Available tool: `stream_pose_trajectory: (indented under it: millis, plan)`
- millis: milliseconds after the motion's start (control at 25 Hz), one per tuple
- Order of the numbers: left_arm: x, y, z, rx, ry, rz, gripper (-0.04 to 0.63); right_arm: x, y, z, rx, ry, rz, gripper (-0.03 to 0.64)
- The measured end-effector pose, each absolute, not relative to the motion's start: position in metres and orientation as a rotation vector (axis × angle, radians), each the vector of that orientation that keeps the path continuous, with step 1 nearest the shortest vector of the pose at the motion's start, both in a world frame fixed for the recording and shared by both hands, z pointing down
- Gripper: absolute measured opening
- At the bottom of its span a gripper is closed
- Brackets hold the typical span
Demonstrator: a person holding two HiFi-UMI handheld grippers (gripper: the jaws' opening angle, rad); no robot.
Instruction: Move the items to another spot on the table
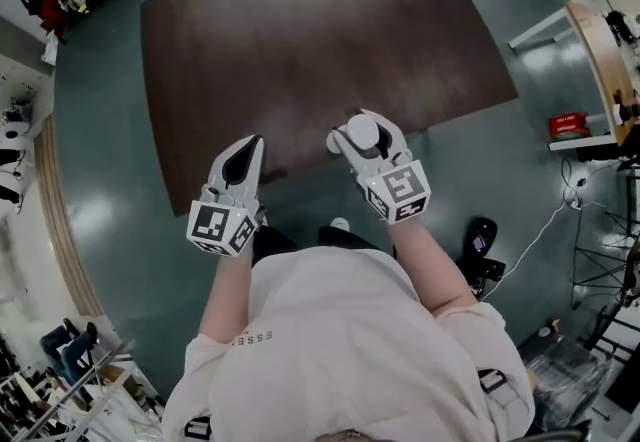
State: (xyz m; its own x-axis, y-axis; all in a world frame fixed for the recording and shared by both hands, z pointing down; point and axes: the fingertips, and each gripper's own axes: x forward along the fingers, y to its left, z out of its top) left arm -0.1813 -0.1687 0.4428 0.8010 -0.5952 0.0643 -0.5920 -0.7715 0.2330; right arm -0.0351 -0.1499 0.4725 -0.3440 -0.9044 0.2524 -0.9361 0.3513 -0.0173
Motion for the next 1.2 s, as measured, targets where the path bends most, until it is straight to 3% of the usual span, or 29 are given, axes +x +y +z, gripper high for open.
stream_pose_trajectory:
  millis: [520, 920, 1200]
  plan:
    - [0.016, -0.099, 0.431, 2.84, -0.521, -0.008, 0.015, 0.165, -0.027, 0.466, 2.0, -2.095, 0.26, 0.207]
    - [0.185, -0.135, 0.423, 2.894, -0.28, 0.011, 0.015, 0.304, -0.035, 0.473, 2.149, -1.949, 0.337, 0.207]
    - [0.263, -0.18, 0.421, 2.904, -0.305, -0.019, 0.015, 0.386, -0.078, 0.472, 2.13, -1.94, 0.31, 0.207]
